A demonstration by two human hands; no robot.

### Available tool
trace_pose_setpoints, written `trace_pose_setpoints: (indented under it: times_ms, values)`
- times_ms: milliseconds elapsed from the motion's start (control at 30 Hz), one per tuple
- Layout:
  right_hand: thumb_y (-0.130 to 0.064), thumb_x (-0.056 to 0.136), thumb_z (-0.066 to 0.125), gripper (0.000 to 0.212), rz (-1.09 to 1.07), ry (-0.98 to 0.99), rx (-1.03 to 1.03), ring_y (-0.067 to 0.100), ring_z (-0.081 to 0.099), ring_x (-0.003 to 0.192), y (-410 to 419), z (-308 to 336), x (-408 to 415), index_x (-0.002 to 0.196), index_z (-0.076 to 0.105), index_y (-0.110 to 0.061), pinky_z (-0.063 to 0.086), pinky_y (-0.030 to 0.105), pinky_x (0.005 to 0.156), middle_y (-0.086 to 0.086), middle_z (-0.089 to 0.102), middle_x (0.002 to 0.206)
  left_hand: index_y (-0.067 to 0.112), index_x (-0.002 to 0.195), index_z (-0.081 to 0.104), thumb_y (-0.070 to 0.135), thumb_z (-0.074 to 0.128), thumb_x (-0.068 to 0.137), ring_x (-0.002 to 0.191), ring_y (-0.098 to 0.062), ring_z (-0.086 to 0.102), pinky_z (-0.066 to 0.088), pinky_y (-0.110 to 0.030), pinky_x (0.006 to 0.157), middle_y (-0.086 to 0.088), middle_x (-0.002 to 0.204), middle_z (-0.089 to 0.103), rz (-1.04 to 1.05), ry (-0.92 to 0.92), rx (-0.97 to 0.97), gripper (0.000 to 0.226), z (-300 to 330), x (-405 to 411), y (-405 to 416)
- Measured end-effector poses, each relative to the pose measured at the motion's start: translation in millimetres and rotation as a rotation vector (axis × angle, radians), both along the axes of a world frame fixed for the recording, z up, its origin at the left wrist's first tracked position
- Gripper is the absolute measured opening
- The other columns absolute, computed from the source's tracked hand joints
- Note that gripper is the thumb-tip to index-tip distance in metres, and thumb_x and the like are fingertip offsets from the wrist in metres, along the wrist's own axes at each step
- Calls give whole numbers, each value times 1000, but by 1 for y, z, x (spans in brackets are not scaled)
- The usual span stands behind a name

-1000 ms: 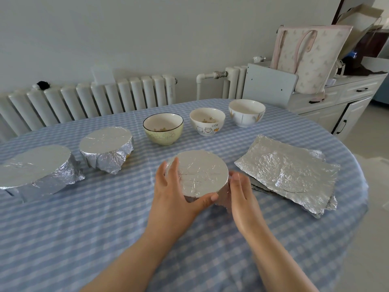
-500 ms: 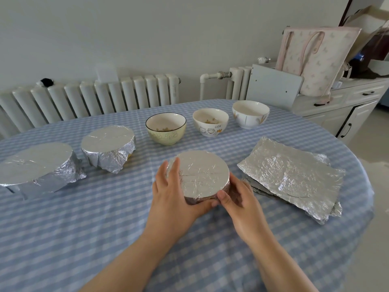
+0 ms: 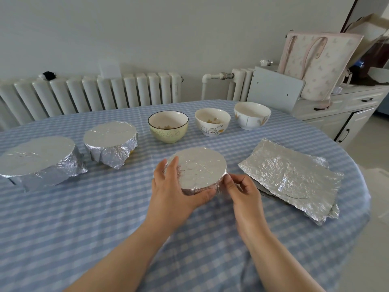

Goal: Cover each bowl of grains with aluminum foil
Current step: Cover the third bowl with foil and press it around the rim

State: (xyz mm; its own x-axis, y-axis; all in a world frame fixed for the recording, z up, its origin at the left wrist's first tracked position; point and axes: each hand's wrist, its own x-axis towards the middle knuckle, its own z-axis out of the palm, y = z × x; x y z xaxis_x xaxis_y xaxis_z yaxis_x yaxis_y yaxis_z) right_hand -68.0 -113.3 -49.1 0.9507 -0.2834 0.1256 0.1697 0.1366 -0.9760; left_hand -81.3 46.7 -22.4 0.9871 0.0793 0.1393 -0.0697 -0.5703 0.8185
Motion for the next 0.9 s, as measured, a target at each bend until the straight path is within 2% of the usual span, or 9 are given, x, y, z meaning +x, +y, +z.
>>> trace_pose_setpoints:
  times_ms: [167,267,367,467,567,767,900]
  values:
    - [-16,92,62,10,-28,43,162,2,61,66,8,5,1,86,62,-9,46,17,68,-5,66,70,29,152,15,78,70,48,144,-20,16,26,-41,117,8,157,2,2,-4,14,126,-1,1,1]
    - [-15,94,60,12,-29,58,254,0,55,57,12,8,1,83,58,-10,43,14,61,-7,61,61,29,152,16,70,76,55,144,-20,15,24,-38,117,5,157,3,14,-12,25,121,-2,1,-1]
    - [-17,93,61,12,-42,88,311,5,59,64,16,10,2,82,59,-14,46,18,67,-5,64,67,29,152,16,70,77,55,144,-21,17,26,-40,117,5,157,4,18,-17,23,122,-3,2,-1]
    - [-20,93,63,10,-73,114,342,9,56,69,21,9,5,84,61,-16,45,24,73,-4,63,71,28,152,15,71,76,54,144,-21,16,26,-40,117,6,157,3,22,-12,18,124,-4,3,0]
    - [-19,94,61,6,-108,111,334,12,52,73,23,7,8,89,62,-15,43,27,72,-1,61,77,28,152,15,73,74,52,145,-20,14,24,-36,116,5,157,2,21,-19,20,125,-4,2,0]
    - [-13,97,56,9,-132,131,310,15,57,74,23,7,12,96,64,-13,47,33,73,4,67,82,28,152,14,70,76,54,145,-19,10,21,-31,115,5,157,1,21,-47,44,124,-5,1,-3]
    - [-9,97,54,12,-134,161,323,14,57,72,21,4,17,103,64,-12,47,31,70,6,67,87,27,152,13,73,74,52,144,-21,12,22,-32,114,2,156,2,16,-79,89,125,-7,1,-5]
